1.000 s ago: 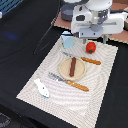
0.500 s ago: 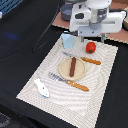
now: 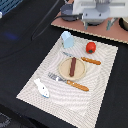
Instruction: Interact with the objects in diverse but meaningful ways.
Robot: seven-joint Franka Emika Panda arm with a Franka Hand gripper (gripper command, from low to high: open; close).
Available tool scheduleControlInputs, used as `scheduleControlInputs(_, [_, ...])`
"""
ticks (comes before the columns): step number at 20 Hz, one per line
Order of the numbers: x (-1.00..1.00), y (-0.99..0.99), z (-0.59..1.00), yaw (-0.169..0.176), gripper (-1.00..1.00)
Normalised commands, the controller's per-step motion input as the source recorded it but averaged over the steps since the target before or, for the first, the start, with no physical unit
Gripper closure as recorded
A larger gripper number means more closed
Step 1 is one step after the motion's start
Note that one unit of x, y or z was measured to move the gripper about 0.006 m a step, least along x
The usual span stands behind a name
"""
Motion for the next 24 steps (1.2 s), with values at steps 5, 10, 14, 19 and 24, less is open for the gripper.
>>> scheduleControlInputs(5, [-0.04,-0.9,0.1,0.0,-1.0])
scheduleControlInputs(10, [-0.16,-0.83,0.0,0.0,-1.0])
scheduleControlInputs(14, [-0.18,-0.82,0.0,0.0,-1.0])
scheduleControlInputs(19, [-0.21,-0.8,-0.07,0.0,-1.0])
scheduleControlInputs(24, [-0.31,-0.65,-0.42,0.07,-1.0])
